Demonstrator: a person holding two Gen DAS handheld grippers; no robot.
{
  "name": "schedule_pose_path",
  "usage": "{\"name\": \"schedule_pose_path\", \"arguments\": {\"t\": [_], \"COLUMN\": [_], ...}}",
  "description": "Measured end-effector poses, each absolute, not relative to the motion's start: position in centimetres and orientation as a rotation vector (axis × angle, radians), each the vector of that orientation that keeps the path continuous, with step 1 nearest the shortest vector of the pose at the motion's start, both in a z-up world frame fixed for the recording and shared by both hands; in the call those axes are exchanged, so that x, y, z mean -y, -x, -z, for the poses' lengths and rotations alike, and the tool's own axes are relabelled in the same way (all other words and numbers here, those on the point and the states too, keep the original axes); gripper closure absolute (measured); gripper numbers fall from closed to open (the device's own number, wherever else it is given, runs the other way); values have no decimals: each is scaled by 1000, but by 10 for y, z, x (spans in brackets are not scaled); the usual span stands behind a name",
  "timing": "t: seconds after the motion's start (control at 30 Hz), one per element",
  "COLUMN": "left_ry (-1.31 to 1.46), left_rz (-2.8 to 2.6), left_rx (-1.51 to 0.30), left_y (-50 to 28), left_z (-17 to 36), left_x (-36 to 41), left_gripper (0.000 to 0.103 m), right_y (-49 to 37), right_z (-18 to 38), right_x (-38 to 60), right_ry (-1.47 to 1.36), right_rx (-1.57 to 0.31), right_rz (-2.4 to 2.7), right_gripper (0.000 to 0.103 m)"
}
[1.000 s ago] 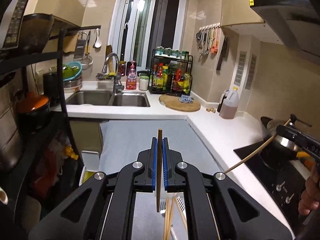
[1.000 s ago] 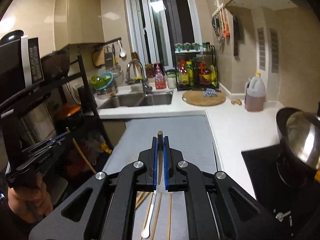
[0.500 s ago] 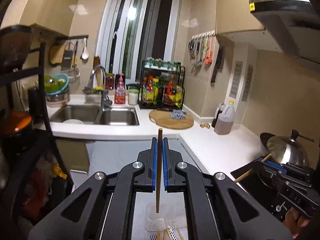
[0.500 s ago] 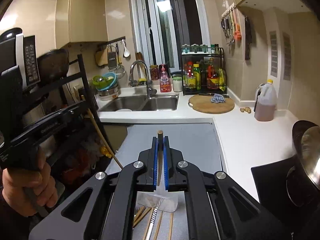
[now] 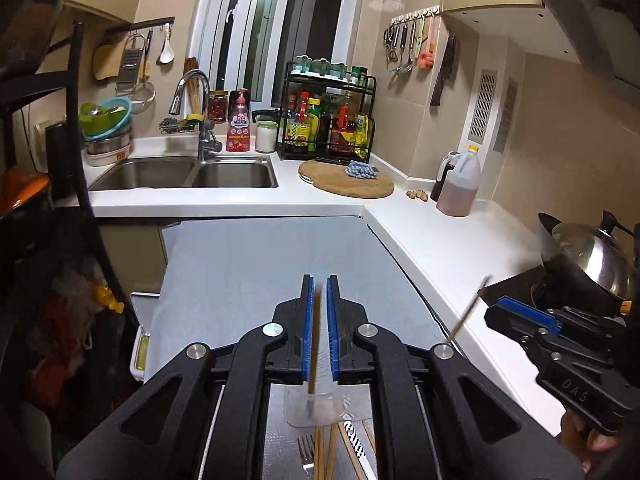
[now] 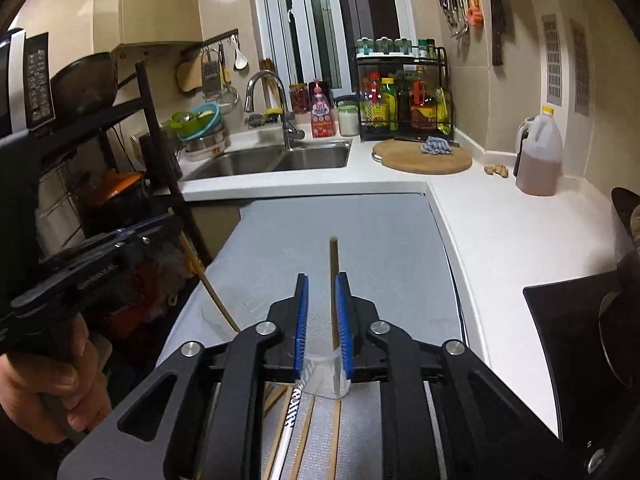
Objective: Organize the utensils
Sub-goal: 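Open both tools to drop the chopsticks into the cup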
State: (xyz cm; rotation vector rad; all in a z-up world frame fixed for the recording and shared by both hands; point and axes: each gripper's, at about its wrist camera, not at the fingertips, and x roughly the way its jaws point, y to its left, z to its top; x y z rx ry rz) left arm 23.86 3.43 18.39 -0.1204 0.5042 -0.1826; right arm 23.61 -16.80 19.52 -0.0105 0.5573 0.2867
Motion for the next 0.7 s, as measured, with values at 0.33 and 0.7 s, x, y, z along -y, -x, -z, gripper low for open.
{"name": "schedule_pose_path", "arguments": {"t": [0.33, 0.7], "left_ry": [136, 122], "left_rz": [173, 163], "left_rx": [-409, -351], "left_y": [-188, -100], "left_z": [-218, -197], "left_x": [-39, -42], "left_gripper": [76, 76], "right_y": [-200, -92], "right_z": [-222, -210], "right_x": [177, 205], "right_ry": [54, -15], "right_rx": [-461, -266], "right_rz": [-237, -224], "right_gripper": [67, 66]}}
